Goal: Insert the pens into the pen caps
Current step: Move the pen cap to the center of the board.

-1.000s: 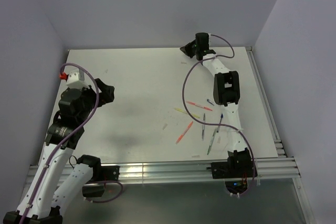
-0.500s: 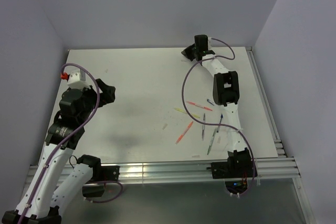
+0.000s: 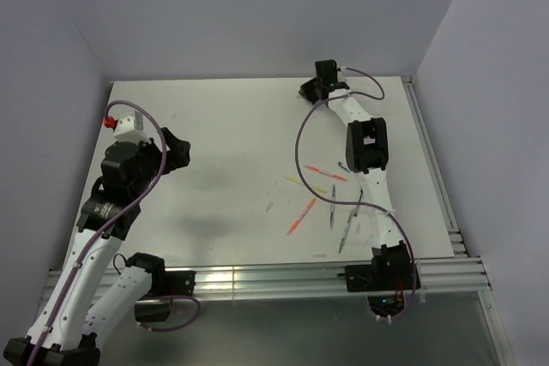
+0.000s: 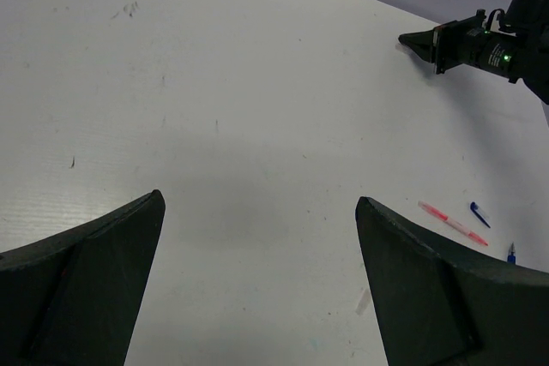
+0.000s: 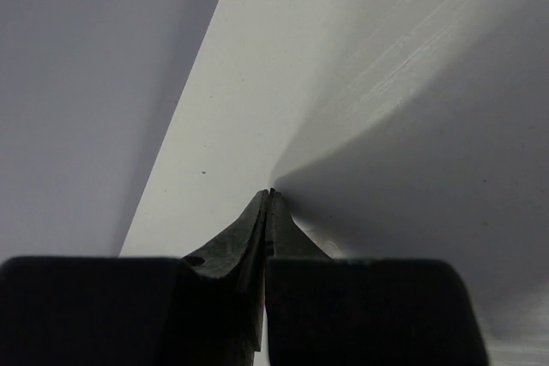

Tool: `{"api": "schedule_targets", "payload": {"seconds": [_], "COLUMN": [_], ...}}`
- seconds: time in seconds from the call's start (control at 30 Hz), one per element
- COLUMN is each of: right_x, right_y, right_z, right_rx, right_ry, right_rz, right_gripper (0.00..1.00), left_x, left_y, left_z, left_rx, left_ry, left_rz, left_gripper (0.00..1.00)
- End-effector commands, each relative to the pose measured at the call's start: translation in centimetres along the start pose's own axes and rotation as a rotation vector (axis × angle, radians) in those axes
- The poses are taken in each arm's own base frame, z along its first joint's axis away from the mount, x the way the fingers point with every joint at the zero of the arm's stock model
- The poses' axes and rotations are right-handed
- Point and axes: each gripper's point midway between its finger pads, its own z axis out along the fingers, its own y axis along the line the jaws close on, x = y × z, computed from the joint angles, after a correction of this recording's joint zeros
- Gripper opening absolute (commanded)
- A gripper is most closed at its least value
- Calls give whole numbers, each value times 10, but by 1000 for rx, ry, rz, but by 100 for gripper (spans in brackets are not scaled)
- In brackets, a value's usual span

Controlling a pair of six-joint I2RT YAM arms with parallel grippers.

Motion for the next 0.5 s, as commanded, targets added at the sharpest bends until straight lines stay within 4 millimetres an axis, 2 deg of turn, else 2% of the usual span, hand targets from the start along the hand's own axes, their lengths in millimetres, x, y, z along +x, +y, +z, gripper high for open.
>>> {"api": "schedule_targets", "payload": {"seconds": [0.0,0.47], "right_x": [-2,16], "right_y": [2,-6], "right_z": [-7,-19], "right_rx": [47,101], "right_ry": [-26,-7], "right_rz": [2,-32], "right_gripper": [0,0], "left_x": [-6,-5], "left_y": [-1,-1], "left_z": [3,3], "left_rx": [-2,-5], "left_ry": [-24,-23], "left_rz": [3,11], "left_gripper": [99,99]}}
